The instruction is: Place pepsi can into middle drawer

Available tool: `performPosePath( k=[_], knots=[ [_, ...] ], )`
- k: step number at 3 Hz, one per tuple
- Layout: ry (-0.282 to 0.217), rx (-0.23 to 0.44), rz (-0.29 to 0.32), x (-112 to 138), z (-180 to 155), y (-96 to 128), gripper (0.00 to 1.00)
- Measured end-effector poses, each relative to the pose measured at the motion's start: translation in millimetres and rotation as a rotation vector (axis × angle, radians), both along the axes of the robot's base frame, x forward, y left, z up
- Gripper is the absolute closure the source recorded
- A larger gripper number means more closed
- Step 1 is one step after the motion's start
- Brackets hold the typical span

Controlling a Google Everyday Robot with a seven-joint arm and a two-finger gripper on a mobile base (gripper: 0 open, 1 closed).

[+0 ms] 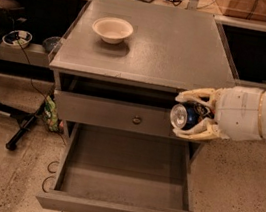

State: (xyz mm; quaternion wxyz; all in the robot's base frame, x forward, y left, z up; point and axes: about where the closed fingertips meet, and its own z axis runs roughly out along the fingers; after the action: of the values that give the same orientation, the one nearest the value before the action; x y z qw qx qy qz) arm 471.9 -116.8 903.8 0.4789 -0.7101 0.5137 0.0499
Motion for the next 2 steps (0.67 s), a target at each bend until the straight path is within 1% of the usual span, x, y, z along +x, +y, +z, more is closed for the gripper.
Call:
performPosePath(
  k=[1, 2],
  knots=[
    [0.065, 0.021, 0.064, 1.1, -38.1, 26.1, 1.0],
    [0.065, 0.021, 0.063, 1.1, -38.1, 26.1, 1.0]
  ],
)
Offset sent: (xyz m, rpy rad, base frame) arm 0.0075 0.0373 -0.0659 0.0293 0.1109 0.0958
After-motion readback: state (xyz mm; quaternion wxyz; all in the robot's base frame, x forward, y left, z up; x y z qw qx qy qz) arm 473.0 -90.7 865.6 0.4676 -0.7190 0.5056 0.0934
